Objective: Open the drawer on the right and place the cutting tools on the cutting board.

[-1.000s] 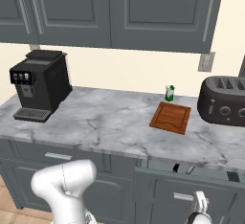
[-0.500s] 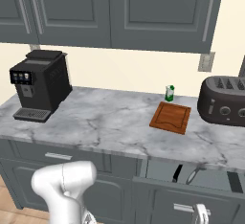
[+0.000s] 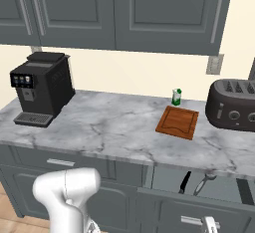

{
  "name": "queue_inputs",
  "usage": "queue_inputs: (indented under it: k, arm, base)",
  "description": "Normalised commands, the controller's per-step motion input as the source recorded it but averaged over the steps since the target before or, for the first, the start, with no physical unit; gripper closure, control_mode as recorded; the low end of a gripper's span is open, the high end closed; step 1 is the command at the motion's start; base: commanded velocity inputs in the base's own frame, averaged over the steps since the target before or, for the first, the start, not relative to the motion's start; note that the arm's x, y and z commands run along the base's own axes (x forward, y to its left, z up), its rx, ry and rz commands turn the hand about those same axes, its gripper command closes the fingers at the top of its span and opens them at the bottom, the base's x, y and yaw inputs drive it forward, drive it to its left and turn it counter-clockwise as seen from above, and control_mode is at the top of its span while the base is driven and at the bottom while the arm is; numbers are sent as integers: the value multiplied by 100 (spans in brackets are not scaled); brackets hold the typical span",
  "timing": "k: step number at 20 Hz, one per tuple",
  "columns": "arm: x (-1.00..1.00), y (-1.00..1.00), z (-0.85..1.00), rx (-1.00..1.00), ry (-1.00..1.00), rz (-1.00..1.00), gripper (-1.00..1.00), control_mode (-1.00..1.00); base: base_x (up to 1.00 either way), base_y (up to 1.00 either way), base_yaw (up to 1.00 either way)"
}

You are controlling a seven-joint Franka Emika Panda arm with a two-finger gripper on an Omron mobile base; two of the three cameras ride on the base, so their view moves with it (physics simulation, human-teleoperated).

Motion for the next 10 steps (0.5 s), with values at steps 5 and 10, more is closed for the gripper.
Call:
queue_inputs:
  k: [5, 10]
  arm:
    - [0, 0, 0, 0, 0, 0, -100, -100]
    - [-2, 0, 0, 0, 0, 0, -100, -100]
  base:
    - [0, 0, 0]
    - [0, 0, 0]
